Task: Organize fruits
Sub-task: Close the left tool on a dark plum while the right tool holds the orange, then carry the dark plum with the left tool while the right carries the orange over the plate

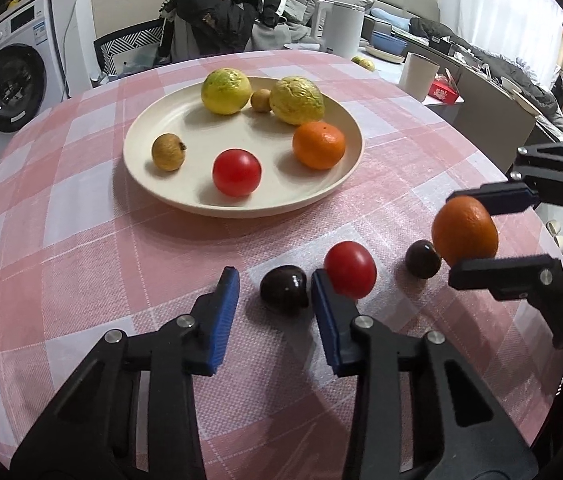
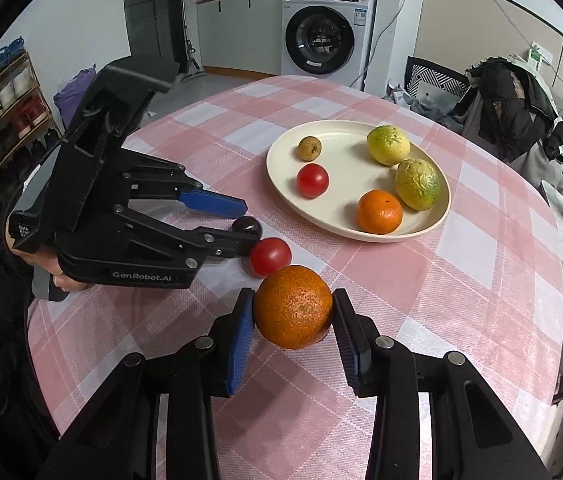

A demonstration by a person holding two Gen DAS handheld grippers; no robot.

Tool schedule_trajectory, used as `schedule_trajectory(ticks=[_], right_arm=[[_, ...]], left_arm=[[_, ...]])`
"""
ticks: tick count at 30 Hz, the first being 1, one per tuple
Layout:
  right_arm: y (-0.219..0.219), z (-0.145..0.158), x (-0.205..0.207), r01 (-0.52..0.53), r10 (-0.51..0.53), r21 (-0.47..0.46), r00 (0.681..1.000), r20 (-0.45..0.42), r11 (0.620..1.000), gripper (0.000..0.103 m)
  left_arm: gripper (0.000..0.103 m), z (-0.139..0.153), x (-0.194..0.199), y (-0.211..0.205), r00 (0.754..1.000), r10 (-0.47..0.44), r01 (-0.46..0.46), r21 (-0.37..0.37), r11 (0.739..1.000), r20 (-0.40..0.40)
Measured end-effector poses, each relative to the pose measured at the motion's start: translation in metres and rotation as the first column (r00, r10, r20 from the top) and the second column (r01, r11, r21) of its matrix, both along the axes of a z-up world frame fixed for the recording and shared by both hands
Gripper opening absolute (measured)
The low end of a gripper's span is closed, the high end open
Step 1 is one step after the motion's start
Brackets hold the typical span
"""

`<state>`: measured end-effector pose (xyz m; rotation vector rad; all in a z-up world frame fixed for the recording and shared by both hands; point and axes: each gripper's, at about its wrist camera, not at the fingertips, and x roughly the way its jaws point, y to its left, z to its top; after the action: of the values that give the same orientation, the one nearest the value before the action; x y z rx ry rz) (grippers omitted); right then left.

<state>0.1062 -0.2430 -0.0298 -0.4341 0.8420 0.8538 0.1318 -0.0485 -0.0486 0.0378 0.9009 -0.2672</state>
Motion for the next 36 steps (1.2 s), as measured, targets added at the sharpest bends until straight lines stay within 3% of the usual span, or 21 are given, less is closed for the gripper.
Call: schedule_trajectory(ticks=[3, 9, 16, 21, 36], right_arm=[[-0.001, 0.001, 0.0, 0.012, -0.012, 0.004, 1.0, 0.003, 1.0, 0.039], [0.0, 0.006, 0.0, 0.043, -0.044, 0.031, 0.999, 0.023, 0.999, 0.039], [0.011, 0.008, 0.015, 0.186, -0.189, 0.096, 0.982, 0.021, 0.978, 0.039], [0.024, 0.0, 0.028, 0.291, -0.293, 0.093, 0.956, 0.014, 0.952, 0.039], [0.032, 0.004, 0.055, 0.339, -0.343, 0.139, 0.939, 0.001, 0.93, 0.039]], left_arm=[[0.021, 0.0, -0.001, -0.001, 1.0, -0.01, 0.01, -0.002, 1.0, 0.003], [0.021, 0.006, -0.006, 0.005, 0.999, 0.017, -0.016, -0.019, 1.0, 0.039], [0.021, 0.014, -0.008, 0.021, 0.992, 0.098, -0.092, -0.083, 0.992, 0.074], [0.021, 0.019, 0.002, 0.026, 0.986, 0.15, -0.144, -0.083, 0.986, 0.073], [0.021, 0.039, 0.036, 0.024, 0.972, 0.208, -0.198, -0.095, 0.976, 0.111]])
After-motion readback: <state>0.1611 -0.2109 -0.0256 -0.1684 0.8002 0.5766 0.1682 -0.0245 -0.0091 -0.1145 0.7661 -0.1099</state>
